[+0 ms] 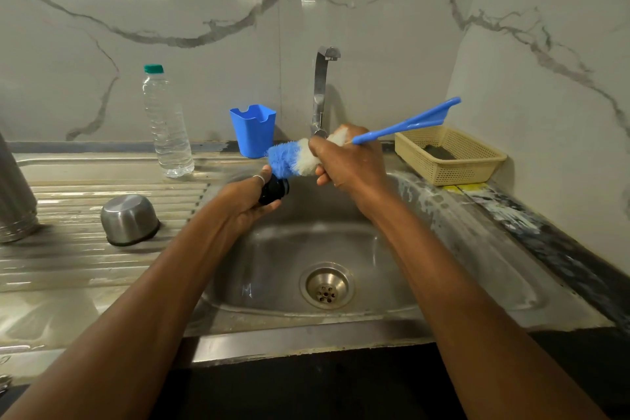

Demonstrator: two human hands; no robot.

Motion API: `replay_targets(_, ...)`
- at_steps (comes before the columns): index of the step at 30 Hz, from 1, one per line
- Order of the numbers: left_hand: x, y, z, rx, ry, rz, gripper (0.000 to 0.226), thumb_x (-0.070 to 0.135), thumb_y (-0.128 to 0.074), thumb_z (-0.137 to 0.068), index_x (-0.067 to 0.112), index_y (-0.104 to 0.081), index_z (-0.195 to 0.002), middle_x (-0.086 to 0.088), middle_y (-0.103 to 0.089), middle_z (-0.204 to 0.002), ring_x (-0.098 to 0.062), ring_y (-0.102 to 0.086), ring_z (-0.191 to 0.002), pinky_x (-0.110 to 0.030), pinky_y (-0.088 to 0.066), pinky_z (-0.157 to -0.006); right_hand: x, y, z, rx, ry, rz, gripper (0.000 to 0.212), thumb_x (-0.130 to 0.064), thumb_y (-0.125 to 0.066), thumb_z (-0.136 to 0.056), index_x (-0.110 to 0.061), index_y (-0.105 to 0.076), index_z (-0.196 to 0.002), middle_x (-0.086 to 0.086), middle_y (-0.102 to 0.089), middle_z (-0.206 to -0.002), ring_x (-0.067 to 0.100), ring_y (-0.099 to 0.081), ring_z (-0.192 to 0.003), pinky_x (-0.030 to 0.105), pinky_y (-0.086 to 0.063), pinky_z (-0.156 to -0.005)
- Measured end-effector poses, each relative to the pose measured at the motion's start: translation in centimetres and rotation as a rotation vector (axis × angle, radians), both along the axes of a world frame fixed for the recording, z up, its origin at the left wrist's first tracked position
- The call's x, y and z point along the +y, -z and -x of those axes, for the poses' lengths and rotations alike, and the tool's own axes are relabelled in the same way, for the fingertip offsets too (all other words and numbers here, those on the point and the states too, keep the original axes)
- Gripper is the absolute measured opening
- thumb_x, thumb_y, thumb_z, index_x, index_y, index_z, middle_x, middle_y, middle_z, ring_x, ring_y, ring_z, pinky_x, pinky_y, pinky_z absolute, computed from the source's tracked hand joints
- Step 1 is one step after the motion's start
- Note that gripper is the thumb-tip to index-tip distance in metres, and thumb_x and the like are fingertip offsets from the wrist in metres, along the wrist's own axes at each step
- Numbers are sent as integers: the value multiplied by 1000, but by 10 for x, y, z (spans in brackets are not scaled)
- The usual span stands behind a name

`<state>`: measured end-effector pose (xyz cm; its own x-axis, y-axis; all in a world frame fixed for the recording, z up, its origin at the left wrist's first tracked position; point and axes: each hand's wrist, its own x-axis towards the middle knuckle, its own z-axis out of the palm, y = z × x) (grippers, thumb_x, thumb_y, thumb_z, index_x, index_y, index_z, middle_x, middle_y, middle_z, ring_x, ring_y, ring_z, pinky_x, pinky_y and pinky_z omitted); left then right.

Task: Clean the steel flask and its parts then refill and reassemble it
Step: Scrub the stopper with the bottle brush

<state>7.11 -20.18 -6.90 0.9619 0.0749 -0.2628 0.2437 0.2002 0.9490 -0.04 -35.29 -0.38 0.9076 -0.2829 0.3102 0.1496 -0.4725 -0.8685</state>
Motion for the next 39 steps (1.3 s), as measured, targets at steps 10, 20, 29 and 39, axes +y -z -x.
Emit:
replay_targets(10, 5, -2, 1, 20, 10, 14, 42, 41, -66, -96, 9, -62, -122, -11, -66, -117, -18, -68, -93, -27, -61, -53, -7, -3, 2, 12, -20, -76, 18, -28, -63, -82, -10, -65, -86, 4, -71, -60, 15, -69, -49, 18, -41, -44)
replay_targets(20, 6, -3, 0, 6, 48, 99, 42, 39, -66, -97, 11, -62, -127, -11, -66, -124, -20, -68, -105, -25, -60, -55, -4, 0, 3, 24, -48, -61, 19, -28, -62, -84, -10, -66, -88, 6, -73, -65, 16, -72, -54, 20, -44, -47)
replay_targets(29, 15, -1, -3, -104, 73, 188, 37, 23, -68, -97, 3, -61, -127, -15, -69, -122, -17, -70, -99, -25, -60, -69, -21, -15, 6, -25, 18, -370, 9, -24, -62, -86, -14, -64, -87, 3, -69, -59, 13, -65, -48, 19, -42, -44)
replay_targets(39, 4, -4, -2, -189, 26, 406, 37, 19, -60, -102, -3, -56, -131, -18, -68, -122, -21, -71, -100, -29, -63, -79, -3, 2, 7, -63, -14, -431, 8, -21, -60, -89, -13, -59, -88, 6, -72, -68, 13, -70, -57, 22, -50, -50)
